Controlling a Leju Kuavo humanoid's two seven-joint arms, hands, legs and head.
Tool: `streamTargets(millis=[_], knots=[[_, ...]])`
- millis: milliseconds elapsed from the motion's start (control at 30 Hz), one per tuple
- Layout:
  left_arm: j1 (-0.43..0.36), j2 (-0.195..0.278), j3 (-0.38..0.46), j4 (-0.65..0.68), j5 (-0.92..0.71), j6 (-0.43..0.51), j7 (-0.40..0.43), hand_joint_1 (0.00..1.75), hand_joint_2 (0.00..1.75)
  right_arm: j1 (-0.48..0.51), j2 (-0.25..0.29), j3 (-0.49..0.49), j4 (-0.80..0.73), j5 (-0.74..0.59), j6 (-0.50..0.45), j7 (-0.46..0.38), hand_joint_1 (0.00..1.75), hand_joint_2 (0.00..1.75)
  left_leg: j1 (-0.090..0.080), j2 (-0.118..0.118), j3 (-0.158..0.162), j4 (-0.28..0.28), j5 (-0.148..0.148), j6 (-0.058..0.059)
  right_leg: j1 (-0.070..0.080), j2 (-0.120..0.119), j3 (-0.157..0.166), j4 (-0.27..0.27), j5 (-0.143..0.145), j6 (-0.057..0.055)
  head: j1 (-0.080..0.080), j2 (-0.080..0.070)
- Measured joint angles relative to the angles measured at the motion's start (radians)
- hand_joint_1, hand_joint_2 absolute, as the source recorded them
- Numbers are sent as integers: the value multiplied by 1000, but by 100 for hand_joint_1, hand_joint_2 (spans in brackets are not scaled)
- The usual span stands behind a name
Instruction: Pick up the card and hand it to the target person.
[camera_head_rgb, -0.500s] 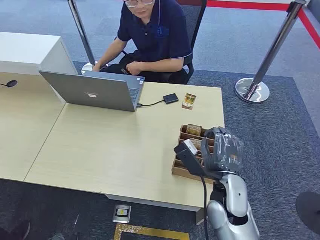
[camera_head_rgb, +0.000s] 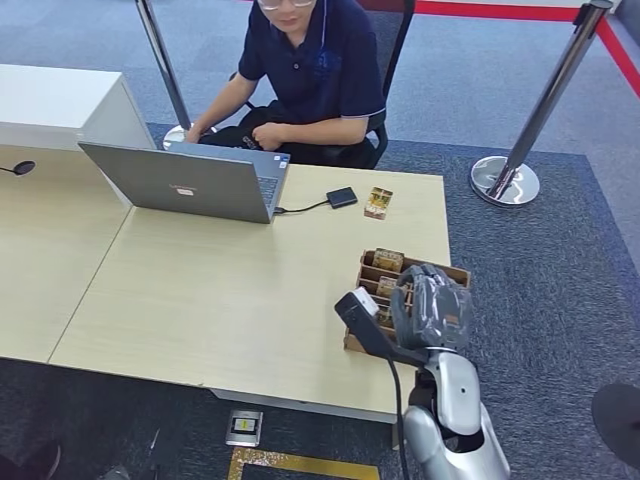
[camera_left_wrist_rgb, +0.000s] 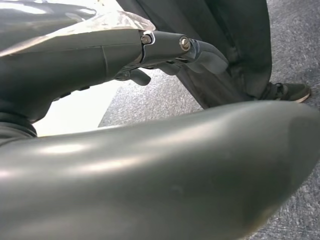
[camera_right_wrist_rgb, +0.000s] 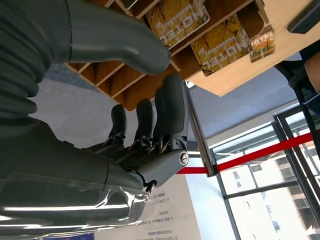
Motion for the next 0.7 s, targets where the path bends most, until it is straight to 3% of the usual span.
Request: streamTargets(millis=[200, 400, 600, 700], knots=[[0, 0, 0, 0, -4, -7, 0, 0, 0, -10, 3, 3, 36, 2, 7, 7, 116, 175, 0, 0, 0, 0, 0, 0, 0, 0, 0, 0, 0, 0, 0, 0], [0, 0, -1, 0, -6, -9, 0, 0, 0, -18, 9, 4, 64, 5, 13, 16, 88, 175, 0, 0, 0, 0, 0, 0, 0, 0, 0, 0, 0, 0, 0, 0], [0, 0, -1, 0, -7, -10, 0, 0, 0, -26, 11, 4, 94, 8, 15, 24, 75, 175, 0, 0, 0, 0, 0, 0, 0, 0, 0, 0, 0, 0, 0, 0], [0, 0, -2, 0, -8, -10, 0, 0, 0, -27, 12, 4, 105, 9, 15, 28, 77, 175, 0, 0, 0, 0, 0, 0, 0, 0, 0, 0, 0, 0, 0, 0]])
